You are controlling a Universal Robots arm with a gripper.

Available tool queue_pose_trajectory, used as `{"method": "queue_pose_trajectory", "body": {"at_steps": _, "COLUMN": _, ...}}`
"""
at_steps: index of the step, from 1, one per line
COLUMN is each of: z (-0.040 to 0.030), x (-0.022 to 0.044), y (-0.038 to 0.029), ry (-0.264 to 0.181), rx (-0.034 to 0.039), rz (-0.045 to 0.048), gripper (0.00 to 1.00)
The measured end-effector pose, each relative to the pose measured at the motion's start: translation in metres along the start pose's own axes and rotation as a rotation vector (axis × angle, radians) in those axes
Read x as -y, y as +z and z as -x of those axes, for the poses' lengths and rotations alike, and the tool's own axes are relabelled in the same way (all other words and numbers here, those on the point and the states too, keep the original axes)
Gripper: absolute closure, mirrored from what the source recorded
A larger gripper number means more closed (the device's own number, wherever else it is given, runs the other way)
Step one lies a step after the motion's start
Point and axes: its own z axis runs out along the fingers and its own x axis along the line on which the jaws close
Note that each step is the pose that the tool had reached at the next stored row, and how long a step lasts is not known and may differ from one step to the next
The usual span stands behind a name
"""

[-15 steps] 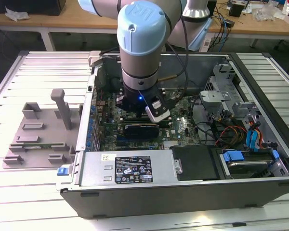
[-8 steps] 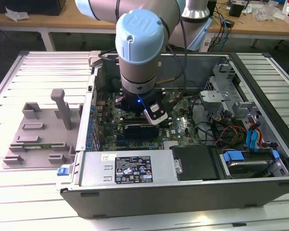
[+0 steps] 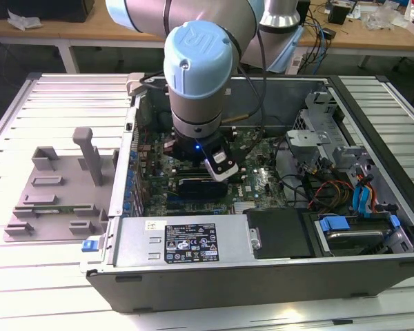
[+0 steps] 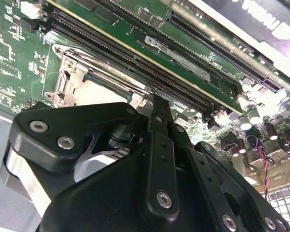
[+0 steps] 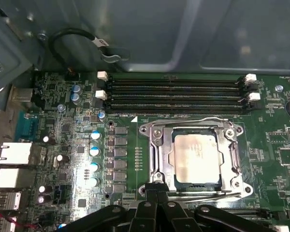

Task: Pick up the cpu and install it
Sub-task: 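Install the second cpu locking lever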

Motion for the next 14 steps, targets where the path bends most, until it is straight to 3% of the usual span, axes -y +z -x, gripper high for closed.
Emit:
{"method": "queue_pose_trajectory", "body": {"at_steps": 7, "z": -0.0048, "x": 0.0009, "y": 0.0028, "ry": 0.000, "rx": 0.0003, "rz": 0.0090, "gripper": 0.89}}
{"method": "queue_pose_trajectory", "body": {"at_steps": 10, "z": -0.0067, "x": 0.0005, "y": 0.0030, "ry": 0.000, "rx": 0.0000, "rz": 0.0084, "gripper": 0.89}}
{"method": "queue_pose_trajectory", "body": {"at_steps": 12, "z": -0.0069, "x": -0.0008, "y": 0.0047, "ry": 0.000, "rx": 0.0001, "rz": 0.0005, "gripper": 0.89}}
{"method": "queue_pose_trajectory", "body": {"at_steps": 14, "z": -0.0071, "x": -0.0023, "y": 0.0059, "ry": 0.000, "rx": 0.0000, "rz": -0.0002, "gripper": 0.89}}
